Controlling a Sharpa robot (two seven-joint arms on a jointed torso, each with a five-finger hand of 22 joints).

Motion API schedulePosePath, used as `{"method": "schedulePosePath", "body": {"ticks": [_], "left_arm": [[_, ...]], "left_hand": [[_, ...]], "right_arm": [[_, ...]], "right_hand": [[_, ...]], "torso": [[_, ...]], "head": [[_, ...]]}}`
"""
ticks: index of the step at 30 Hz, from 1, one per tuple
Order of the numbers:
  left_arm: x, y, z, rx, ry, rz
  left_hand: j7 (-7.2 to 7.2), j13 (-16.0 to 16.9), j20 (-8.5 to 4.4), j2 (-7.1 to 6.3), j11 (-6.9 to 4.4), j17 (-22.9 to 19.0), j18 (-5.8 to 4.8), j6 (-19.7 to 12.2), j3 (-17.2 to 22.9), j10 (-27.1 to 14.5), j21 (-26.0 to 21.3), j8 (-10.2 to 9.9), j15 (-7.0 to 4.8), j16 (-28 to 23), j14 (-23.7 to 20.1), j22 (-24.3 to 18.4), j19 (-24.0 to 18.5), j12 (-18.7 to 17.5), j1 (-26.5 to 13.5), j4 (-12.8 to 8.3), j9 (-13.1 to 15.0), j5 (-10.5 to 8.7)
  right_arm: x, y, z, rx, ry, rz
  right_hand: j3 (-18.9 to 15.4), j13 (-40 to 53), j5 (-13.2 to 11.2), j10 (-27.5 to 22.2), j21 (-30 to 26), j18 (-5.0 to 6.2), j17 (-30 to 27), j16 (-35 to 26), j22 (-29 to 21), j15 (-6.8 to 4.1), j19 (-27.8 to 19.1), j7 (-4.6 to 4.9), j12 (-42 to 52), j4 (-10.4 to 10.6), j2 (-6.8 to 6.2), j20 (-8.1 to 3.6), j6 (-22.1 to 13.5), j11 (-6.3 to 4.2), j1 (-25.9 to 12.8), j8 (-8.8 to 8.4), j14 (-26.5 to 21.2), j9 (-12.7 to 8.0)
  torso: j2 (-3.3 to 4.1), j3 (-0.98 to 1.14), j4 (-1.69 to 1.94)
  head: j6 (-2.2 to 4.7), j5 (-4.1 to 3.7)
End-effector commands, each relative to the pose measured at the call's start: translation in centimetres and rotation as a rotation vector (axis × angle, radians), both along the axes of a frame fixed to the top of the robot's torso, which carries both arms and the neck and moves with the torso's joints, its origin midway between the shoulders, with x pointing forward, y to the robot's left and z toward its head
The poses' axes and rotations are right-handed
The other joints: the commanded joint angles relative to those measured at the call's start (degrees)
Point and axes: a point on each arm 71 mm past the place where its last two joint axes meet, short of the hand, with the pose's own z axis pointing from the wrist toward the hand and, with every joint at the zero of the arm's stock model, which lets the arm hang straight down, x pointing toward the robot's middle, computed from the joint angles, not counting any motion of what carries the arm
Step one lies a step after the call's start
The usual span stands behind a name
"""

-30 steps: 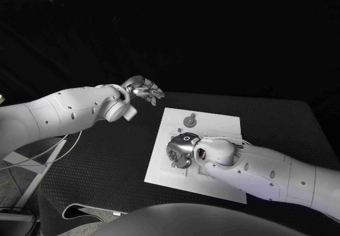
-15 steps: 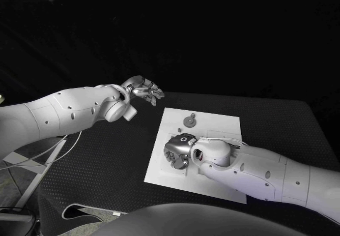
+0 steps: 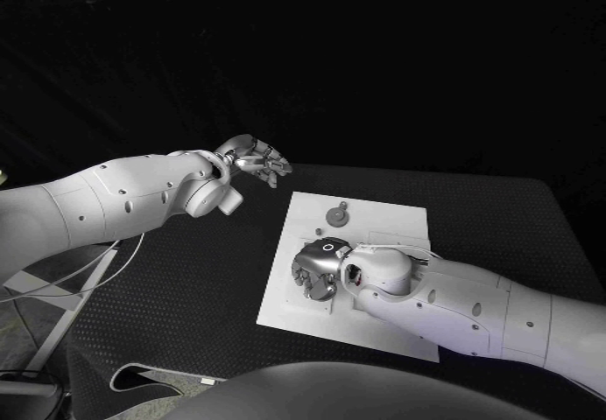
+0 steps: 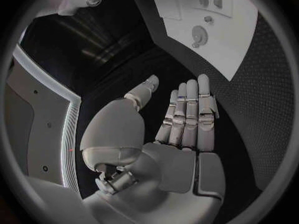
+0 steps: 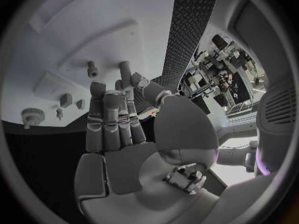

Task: Assemble the parts on the task board

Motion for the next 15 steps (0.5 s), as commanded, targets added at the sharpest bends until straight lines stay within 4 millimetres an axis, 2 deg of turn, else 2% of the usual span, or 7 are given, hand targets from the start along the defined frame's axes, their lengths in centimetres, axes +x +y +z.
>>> {"method": "schedulePosePath", "body": {"ticks": [1,3,6,7,12,15], "left_arm": [[0.0,-0.12,0.08,-0.009,0.003,-0.01],[0.0,-0.11,0.08,-0.009,0.003,-0.01],[0.01,-0.12,0.07,-0.009,0.003,-0.01],[0.01,-0.12,0.07,-0.009,0.003,-0.009],[0.01,-0.1,0.07,-0.009,0.003,-0.009],[0.02,0.0,0.08,-0.008,0.002,-0.007]], "left_hand": [[-0.16,-0.07,-0.09,0.12,0.05,0.09,0.63,-0.32,-0.15,-0.31,0.25,0.16,0.05,-0.33,0.33,-0.07,0.5,0.28,-0.36,0.36,-0.05,0.22],[-0.16,-0.07,-0.09,0.12,0.05,0.1,0.63,-0.32,-0.15,-0.31,0.25,0.16,0.05,-0.34,0.33,-0.08,0.5,0.28,-0.36,0.36,-0.05,0.22],[-0.15,-0.07,-0.08,0.11,0.05,0.11,0.63,-0.32,-0.16,-0.31,0.25,0.16,0.05,-0.35,0.33,-0.08,0.5,0.28,-0.37,0.37,-0.05,0.22],[-0.15,-0.07,-0.08,0.11,0.05,0.11,0.63,-0.32,-0.16,-0.31,0.25,0.16,0.05,-0.35,0.33,-0.08,0.5,0.28,-0.37,0.37,-0.05,0.22],[-0.15,-0.08,-0.08,0.1,0.06,0.12,0.63,-0.33,-0.16,-0.32,0.25,0.16,0.05,-0.36,0.33,-0.09,0.5,0.29,-0.38,0.39,-0.06,0.22],[-0.15,-0.08,-0.09,0.1,0.06,0.13,0.63,-0.33,-0.17,-0.32,0.25,0.16,0.05,-0.37,0.33,-0.09,0.5,0.29,-0.38,0.4,-0.06,0.22]], "right_arm": [[-0.26,0.16,0.01,0.046,0.027,0.006],[-0.24,0.16,0.09,0.061,0.03,-0.001],[-0.14,0.05,0.15,0.074,0.026,-0.009],[-0.11,-0.01,0.16,0.076,0.025,-0.011],[0.01,-0.34,0.21,0.09,0.023,-0.021],[0.06,-0.64,0.36,0.107,0.017,-0.03]], "right_hand": [[-1.1,4.09,0.16,-1.86,0.37,1.55,-0.11,0.25,1.18,0.74,-0.08,0.85,-0.96,-0.05,-2.5,-0.13,-1.73,0.65,-1.19,-1.06,-0.08,-0.48],[-2.48,3.71,0.08,-3.82,0.41,1.53,-0.15,0.24,1.17,1.46,-0.33,1.55,-2.13,-0.04,-3.42,-0.02,-3.29,1.39,-2.35,-2.03,-0.34,-0.9],[-4.28,2.96,0.1,-6.95,0.28,1.47,-0.24,0.12,1.14,2.51,-0.95,2.09,-3.38,-0.02,-4.71,0.15,-4.98,2.56,-3.48,-3.04,-0.96,-1.36],[-4.94,2.66,0.11,-8.01,0.16,1.51,-0.27,0.1,1.11,3.0,-1.35,2.02,-3.16,-0.16,-4.71,0.24,-5.42,3.0,-3.55,-3.3,-1.31,-1.49],[-7.19,1.58,0.13,-11.71,-0.26,1.42,-0.48,-0.04,1.01,4.16,-2.52,2.04,-3.21,-0.03,-5.45,0.72,-6.92,4.19,-4.11,-4.14,-2.54,-1.94],[-7.95,1.38,0.13,-12.13,-0.31,1.46,-0.53,0.09,1.0,4.32,-2.69,2.07,-3.07,-0.01,-5.57,0.87,-7.14,4.35,-4.28,-4.26,-2.74,-2.03]], "torso": [[0.0,0.08,0.03],[0.01,0.09,0.04],[0.03,0.08,0.01],[0.02,0.09,-0.01],[0.0,0.05,0.01],[0.01,0.04,0.04]], "head": [[0.01,-0.13],[0.01,-0.16],[0.01,-0.17],[0.01,-0.17],[0.01,-0.31],[0.01,-0.31]]}}
